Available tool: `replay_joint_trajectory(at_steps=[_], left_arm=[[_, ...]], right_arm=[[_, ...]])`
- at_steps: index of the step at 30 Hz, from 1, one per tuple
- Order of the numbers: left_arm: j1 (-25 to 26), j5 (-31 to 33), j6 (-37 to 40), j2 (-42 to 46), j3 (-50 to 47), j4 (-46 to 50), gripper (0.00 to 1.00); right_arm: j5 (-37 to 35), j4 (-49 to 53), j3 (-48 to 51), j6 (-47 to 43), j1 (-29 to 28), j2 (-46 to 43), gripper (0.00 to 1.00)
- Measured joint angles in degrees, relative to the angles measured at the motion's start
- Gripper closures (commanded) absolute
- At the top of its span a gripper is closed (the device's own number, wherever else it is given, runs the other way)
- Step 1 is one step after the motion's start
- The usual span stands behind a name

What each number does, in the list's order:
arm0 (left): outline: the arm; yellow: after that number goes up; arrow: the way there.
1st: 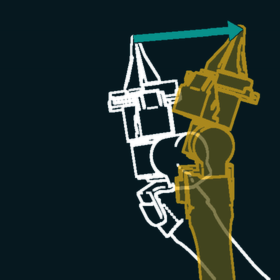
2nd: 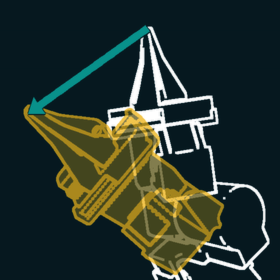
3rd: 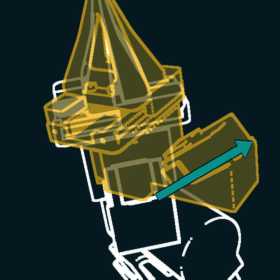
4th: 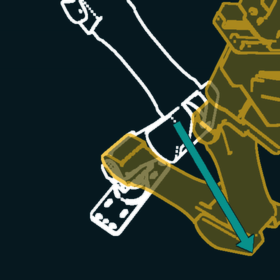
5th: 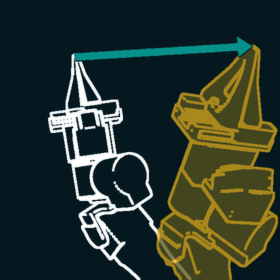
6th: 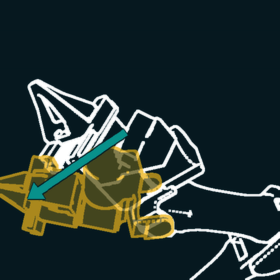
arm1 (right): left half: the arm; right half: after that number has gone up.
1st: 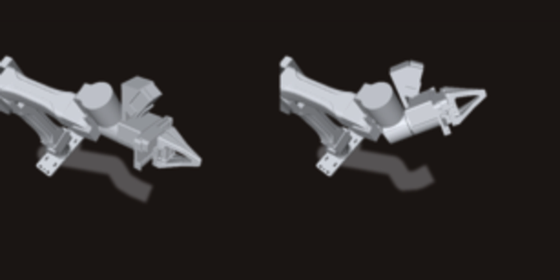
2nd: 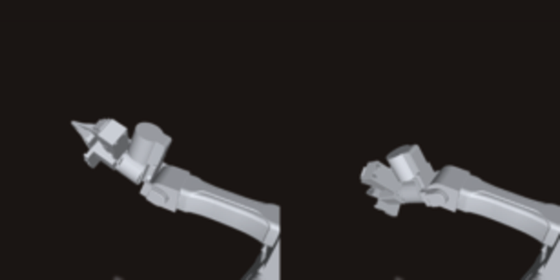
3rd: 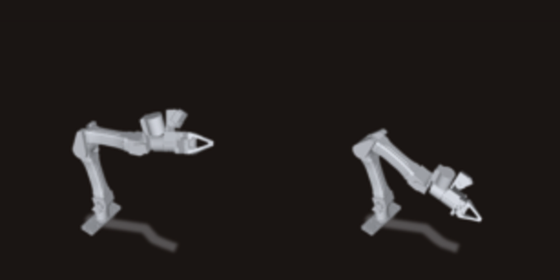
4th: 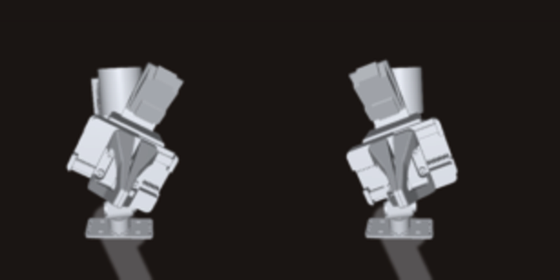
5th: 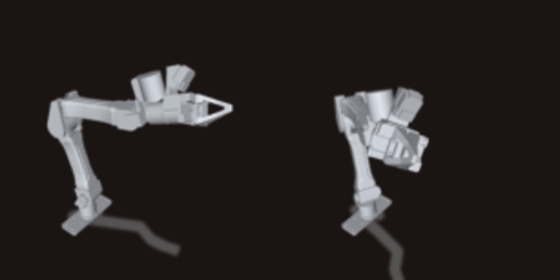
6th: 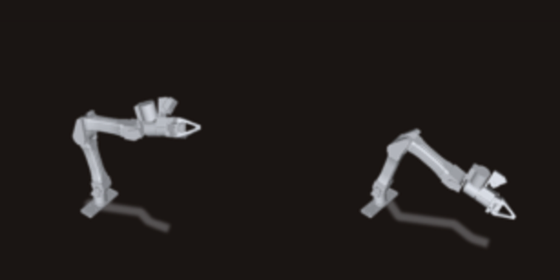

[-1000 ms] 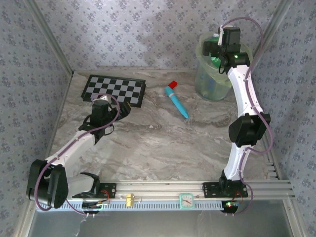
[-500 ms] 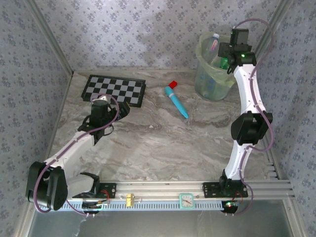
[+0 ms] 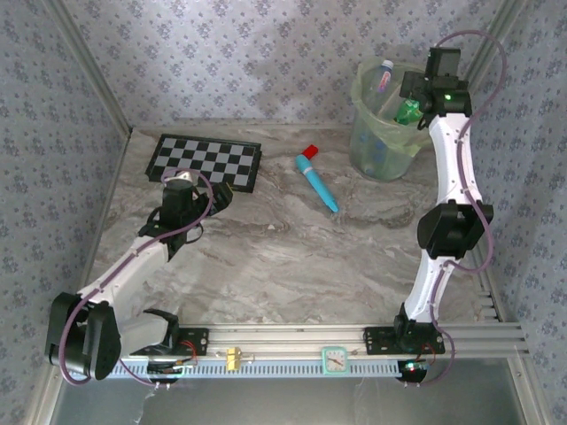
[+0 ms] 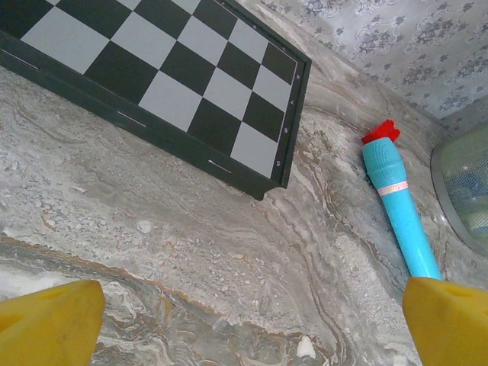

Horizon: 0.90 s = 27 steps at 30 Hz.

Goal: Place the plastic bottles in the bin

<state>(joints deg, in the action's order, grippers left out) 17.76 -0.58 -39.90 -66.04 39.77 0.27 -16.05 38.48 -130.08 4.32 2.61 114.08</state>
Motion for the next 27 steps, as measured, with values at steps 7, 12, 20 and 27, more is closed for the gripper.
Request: replay_joint_trajectory(at_steps=[7, 12, 20, 27], left_arm=[[0.0, 0.0, 0.0, 0.1, 0.0, 0.0, 0.0], [0.0, 0.0, 0.0, 0.1, 0.0, 0.0, 0.0], [0.0, 0.2, 0.0, 0.1, -0.1, 0.0, 0.0], [0.0, 0.2, 0.0, 0.1, -0.1, 0.0, 0.0]], right_arm=[[9.2, 1.4, 0.0, 0.0, 0.4, -3.5, 0.0], [13.5, 1.2, 4.2, 0.5, 0.7, -9.1, 0.05], [22.5, -1.3, 9.9, 3.1, 2.1, -11.6, 0.24], [30.2, -3.4, 8.9, 5.6, 1.5, -4.9, 0.35]])
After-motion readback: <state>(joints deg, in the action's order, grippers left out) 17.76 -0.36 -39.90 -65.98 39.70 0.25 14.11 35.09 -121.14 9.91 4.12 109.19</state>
